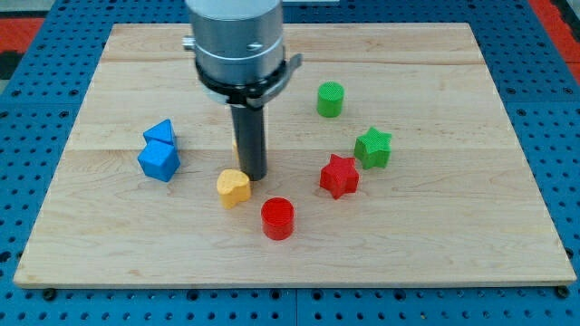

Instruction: Separate the blue triangle and blue cube from each other

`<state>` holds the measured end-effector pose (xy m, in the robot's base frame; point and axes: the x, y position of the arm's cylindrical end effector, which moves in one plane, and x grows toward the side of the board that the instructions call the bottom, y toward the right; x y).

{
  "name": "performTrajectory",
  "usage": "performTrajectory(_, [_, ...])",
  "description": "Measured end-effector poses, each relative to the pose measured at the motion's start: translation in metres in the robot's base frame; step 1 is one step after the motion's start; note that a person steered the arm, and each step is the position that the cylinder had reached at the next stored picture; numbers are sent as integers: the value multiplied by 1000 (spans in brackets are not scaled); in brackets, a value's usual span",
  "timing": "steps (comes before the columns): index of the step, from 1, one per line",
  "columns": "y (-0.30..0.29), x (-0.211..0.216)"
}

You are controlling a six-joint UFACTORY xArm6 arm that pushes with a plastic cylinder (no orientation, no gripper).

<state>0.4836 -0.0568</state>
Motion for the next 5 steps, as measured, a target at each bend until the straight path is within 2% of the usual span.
performTrajectory(3, [-64,-8])
performTrajectory(5, [-69,-80])
